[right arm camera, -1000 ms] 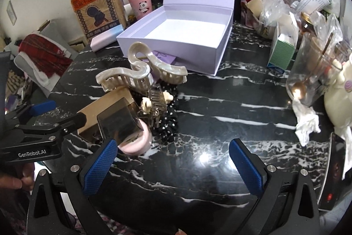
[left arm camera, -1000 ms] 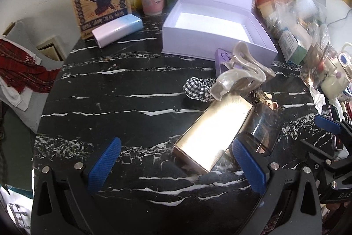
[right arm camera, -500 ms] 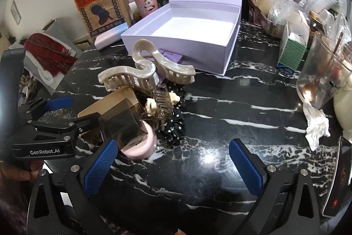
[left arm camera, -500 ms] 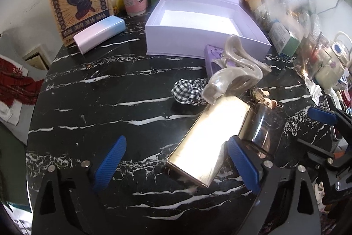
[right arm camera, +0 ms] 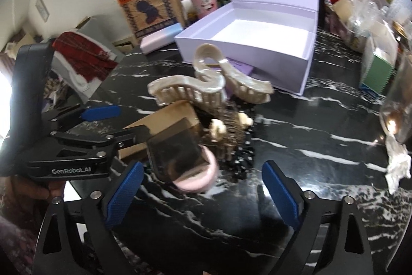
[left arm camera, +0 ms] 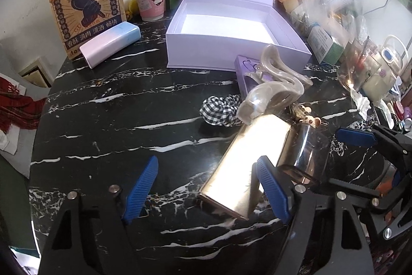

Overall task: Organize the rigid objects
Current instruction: 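Close the left gripper on the gold case while the right gripper grasps the dark glass cube, then carry the gold case and glass cube toward the open lavender box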

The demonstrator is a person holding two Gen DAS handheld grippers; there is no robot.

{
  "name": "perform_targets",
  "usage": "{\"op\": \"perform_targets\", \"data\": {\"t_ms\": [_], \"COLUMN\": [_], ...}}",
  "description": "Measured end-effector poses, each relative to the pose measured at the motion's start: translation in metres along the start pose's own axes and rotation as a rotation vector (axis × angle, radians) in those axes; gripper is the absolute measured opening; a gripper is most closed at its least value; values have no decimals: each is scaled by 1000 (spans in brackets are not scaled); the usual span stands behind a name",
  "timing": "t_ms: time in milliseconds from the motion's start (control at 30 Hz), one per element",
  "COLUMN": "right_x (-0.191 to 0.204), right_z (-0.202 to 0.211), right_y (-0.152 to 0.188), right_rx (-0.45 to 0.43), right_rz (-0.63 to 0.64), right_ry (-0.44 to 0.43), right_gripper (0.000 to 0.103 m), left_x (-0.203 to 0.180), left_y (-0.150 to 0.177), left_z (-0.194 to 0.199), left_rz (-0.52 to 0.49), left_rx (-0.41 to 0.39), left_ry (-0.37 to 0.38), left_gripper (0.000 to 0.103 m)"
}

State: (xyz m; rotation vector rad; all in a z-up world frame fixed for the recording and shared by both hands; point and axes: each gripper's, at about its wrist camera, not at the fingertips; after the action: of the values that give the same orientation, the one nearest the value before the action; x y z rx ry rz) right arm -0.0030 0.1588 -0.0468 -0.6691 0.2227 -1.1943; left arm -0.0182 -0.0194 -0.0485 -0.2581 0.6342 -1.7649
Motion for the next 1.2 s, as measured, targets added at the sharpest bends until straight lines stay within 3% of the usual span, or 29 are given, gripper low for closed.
{"op": "perform_targets", "data": {"t_ms": [333,467,533,600,833,1200], "right_x": [21,20,18,14,7,-18], "right_z": [-12,-21,-23,-23,-4,20], "right_y": [-5,-6,-6,-6,0,12], "right_rx": [-18,-6,-4,-7,-70,-75], "right_rz": [111,112,107,90,90,38], "right_ry": [-90,-88,-79,-94,-123,-51], "right_gripper": [75,61,49,45,43,43], "left_x": [17,21,20,18,5,-22], "left_y": [3,4,3,3,-1,-3], "left_z": [8,9,9,8,1,-13], "left_rz": [10,30,30,23,-1,-60], "left_rx": [-3,-6,-8,-11,-5,20], "left_ry": [-42,-40,-36,-31,20,98], "left_gripper": [79,79,79,79,79,79]}}
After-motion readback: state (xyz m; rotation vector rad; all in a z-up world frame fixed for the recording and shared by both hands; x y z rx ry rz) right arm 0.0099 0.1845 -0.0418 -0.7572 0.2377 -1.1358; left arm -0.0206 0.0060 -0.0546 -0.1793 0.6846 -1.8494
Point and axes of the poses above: each gripper's, at about its wrist camera, not at the fingertips, and z roughly against the way its jaws point, x to its left, y to its underside, and after that the axes turned 6 degrees about y, right-handed
